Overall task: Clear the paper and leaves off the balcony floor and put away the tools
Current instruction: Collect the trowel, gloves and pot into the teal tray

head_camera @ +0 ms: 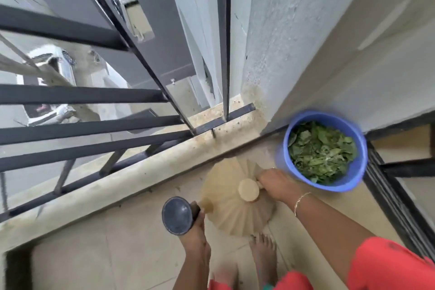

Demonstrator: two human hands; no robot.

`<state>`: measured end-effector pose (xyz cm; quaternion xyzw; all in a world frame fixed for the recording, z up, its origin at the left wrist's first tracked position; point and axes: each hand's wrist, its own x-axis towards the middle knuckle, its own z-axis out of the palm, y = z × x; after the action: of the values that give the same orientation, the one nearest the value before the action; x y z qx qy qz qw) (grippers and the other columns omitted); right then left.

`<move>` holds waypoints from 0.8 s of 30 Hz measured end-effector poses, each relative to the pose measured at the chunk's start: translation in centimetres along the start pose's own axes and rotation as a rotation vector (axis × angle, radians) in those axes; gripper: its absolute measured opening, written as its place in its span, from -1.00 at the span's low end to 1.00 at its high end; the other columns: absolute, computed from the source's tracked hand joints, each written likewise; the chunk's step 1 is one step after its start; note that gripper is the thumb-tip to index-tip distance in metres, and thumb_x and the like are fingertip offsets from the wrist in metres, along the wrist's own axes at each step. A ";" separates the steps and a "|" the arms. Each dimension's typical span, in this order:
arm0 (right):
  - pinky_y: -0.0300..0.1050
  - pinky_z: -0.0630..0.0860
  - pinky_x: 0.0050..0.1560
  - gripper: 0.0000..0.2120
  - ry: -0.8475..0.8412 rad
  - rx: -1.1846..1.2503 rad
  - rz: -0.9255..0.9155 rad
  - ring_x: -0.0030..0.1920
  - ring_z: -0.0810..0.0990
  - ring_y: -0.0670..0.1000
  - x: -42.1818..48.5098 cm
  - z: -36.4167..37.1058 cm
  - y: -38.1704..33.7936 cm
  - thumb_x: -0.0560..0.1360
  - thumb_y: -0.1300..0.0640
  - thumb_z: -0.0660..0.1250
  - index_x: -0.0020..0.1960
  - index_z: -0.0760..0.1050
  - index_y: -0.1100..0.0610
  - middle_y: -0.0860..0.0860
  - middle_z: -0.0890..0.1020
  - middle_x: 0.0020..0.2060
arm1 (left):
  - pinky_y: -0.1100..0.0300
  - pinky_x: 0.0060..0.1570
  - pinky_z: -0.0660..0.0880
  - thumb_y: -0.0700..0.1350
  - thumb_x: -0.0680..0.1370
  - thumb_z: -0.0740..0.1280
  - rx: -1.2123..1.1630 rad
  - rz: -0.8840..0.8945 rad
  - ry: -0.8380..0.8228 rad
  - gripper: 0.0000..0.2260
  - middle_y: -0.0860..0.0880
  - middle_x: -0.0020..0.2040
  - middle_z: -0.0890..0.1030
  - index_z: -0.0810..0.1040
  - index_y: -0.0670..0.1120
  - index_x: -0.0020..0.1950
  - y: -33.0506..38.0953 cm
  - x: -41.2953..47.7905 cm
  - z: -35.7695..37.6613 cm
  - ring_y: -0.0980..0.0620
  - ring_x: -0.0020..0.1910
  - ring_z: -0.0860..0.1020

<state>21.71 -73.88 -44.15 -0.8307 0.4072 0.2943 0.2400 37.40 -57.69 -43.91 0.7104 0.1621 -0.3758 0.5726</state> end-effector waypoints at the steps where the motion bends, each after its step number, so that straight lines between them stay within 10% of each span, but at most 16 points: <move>1: 0.01 0.47 0.11 -0.74 -0.002 -0.007 -0.002 0.15 0.53 0.19 0.9 0.5 0.2 0.52 0.28 0.10 0.16 0.45 0.20 0.18 0.54 0.14 | -0.07 0.30 0.37 -0.51 0.46 0.26 0.004 0.004 0.004 -0.65 -0.03 -0.12 0.60 0.47 -0.34 0.24 -0.6 0.9 0.3 -0.08 0.07 0.49; 7: -0.01 0.44 0.13 -0.72 -0.049 -0.034 0.009 0.19 0.50 0.18 4.1 2.0 0.6 0.54 0.27 0.09 0.20 0.44 0.19 0.18 0.51 0.19 | 0.01 0.20 0.42 -0.48 0.44 0.32 0.044 -0.015 -0.005 -0.75 0.12 -0.26 0.66 0.57 -0.18 0.00 -1.9 4.1 1.4 0.07 -0.12 0.56; 13: -0.02 0.44 0.08 -0.71 -0.046 -0.052 0.011 0.17 0.51 0.18 5.7 3.0 0.6 0.52 0.29 0.10 0.19 0.45 0.21 0.18 0.53 0.16 | 0.00 0.25 0.39 -0.46 0.45 0.33 0.058 -0.036 0.005 -0.69 -0.13 0.07 0.55 0.52 -0.20 0.14 -2.8 5.8 1.7 -0.05 0.12 0.48; 18: -0.02 0.42 0.08 -0.74 -0.054 -0.035 0.007 0.18 0.49 0.18 5.9 2.7 -0.1 0.54 0.24 0.09 0.17 0.44 0.22 0.17 0.50 0.17 | 0.08 0.12 0.42 -0.37 0.48 0.35 0.112 -0.127 -0.009 -0.65 -0.04 -0.01 0.55 0.48 -0.18 0.25 -2.8 6.8 1.1 0.06 -0.05 0.48; 24: -0.05 0.42 -0.01 -0.75 -0.052 -0.041 0.026 0.13 0.51 0.17 1.2 0.3 -1.7 0.52 0.26 0.20 0.19 0.38 0.18 0.14 0.49 0.13 | -0.02 0.25 0.39 -0.13 0.54 0.35 0.573 -0.414 -0.245 -0.42 -0.21 0.44 0.28 0.18 -0.21 0.48 0.5 3.2 -0.5 -0.18 0.39 0.30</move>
<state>23.58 -73.44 -44.94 -0.8222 0.4054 0.3269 0.2298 40.03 -57.99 -45.83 0.7437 0.1208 -0.5960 0.2776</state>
